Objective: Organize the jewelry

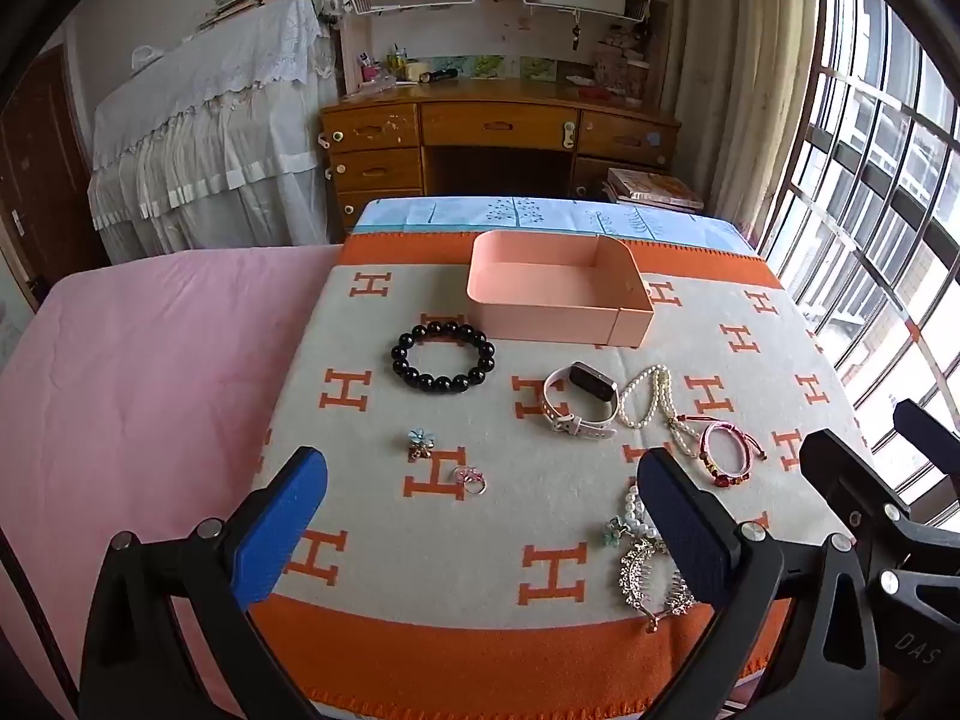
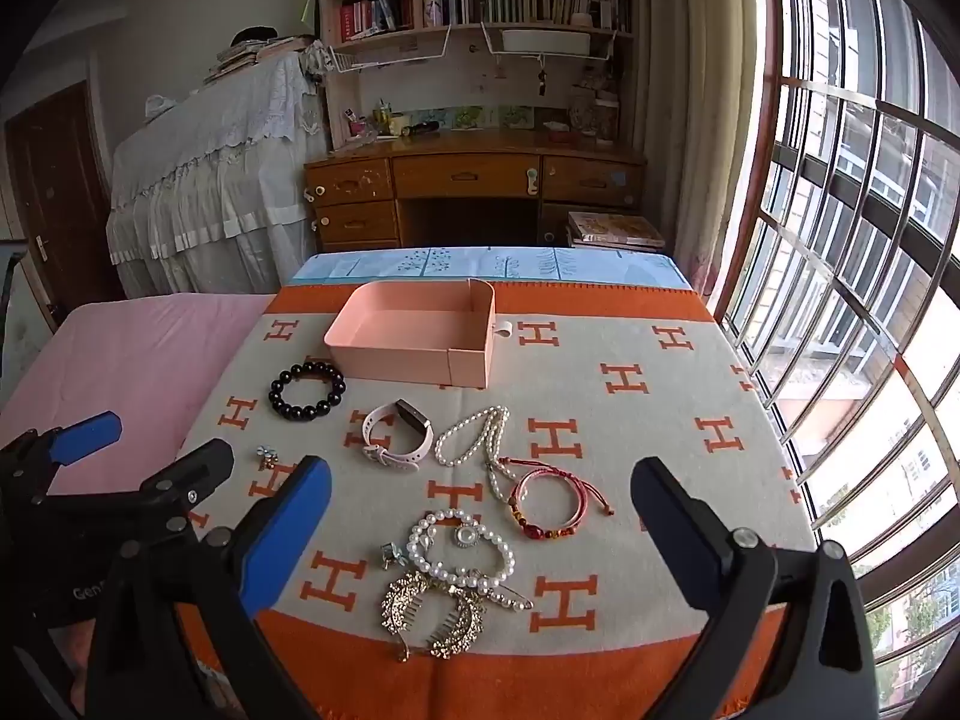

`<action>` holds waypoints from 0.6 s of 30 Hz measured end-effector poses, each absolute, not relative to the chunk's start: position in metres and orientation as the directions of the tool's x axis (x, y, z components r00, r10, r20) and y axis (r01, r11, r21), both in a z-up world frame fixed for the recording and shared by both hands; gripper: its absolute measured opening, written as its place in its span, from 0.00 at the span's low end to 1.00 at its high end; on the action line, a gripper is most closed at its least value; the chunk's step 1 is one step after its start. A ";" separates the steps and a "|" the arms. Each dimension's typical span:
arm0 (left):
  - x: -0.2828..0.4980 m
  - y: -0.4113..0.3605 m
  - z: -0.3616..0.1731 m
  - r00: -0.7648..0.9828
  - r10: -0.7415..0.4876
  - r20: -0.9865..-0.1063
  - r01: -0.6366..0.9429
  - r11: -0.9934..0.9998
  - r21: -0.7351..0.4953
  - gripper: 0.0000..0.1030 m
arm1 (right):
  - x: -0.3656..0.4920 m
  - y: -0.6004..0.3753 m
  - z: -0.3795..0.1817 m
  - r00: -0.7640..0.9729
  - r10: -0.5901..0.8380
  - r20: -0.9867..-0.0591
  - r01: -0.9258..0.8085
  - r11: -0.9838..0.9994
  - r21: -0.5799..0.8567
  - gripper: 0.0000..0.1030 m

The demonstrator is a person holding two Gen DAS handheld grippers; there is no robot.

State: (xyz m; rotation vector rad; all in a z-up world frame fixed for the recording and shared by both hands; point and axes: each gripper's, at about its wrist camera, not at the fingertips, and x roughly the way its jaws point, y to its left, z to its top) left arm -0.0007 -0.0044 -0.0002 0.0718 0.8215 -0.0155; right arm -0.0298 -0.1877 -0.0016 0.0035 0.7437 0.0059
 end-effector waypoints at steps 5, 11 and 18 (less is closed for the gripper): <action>0.001 -0.002 0.000 0.659 -0.043 -0.751 0.041 0.999 -0.021 0.99 | -0.021 -0.194 -0.001 0.743 0.005 -0.670 -0.013 1.000 -0.007 0.98; 0.001 -0.002 0.004 0.666 -0.042 -0.745 0.040 0.999 -0.020 0.98 | -0.025 -0.190 -0.002 0.754 0.020 -0.657 -0.024 1.000 0.004 0.98; -0.002 0.002 0.006 0.686 -0.035 -0.726 0.034 0.999 -0.016 0.98 | -0.030 -0.188 0.001 0.763 0.040 -0.645 -0.032 0.999 0.023 0.98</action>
